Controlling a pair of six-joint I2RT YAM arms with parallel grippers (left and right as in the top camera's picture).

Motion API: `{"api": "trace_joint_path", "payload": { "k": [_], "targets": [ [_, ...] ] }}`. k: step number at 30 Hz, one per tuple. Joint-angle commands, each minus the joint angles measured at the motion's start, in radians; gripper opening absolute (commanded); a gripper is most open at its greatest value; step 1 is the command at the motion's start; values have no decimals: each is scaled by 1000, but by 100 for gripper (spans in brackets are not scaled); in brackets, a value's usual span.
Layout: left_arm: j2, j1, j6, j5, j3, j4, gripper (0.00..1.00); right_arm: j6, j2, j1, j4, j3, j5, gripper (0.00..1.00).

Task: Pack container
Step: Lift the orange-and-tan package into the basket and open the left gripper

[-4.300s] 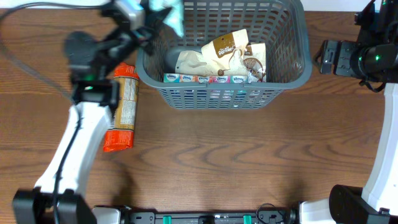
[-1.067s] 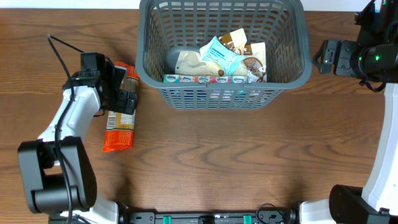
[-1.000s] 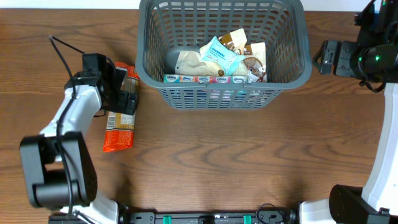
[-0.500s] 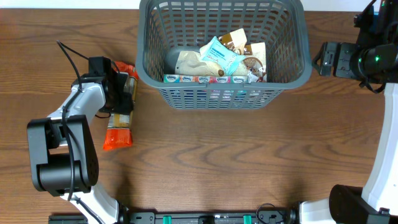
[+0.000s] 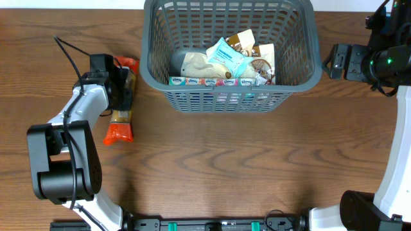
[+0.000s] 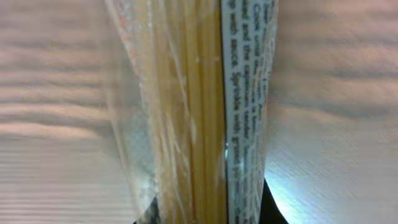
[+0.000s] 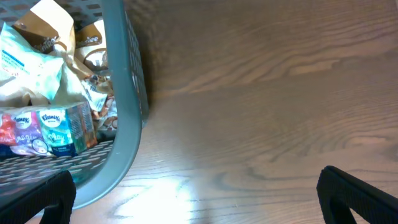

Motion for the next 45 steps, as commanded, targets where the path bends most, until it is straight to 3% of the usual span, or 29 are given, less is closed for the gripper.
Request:
{"api": "trace_joint_path", "payload": {
  "k": [1,10,19,25,33,38,45],
  "targets": [
    [-116,35,-3,-156,105,67,6,17,-2,8,-5,10,-4,99],
    [-386,87,-2,-119,330,241,6,20,-2,8,-8,10,-4,99],
    [-472,71,-59,310,332,470,6,24,-2,8,-27,10,-4,99],
    [-407,8,-58,815,332,625,6,24,-2,8,-30,10,-4,99],
    [-297,-131,-58,1336,332,813,6,24,-2,8,-36,10,-4,99],
    [-260,-202,-58,1518,332,811,6,24,-2,8,-38,10,-4,99],
    [-201,-214,-58,1529,332,788,6,24,-2,8,-49,10,-4,99]
  ]
}}
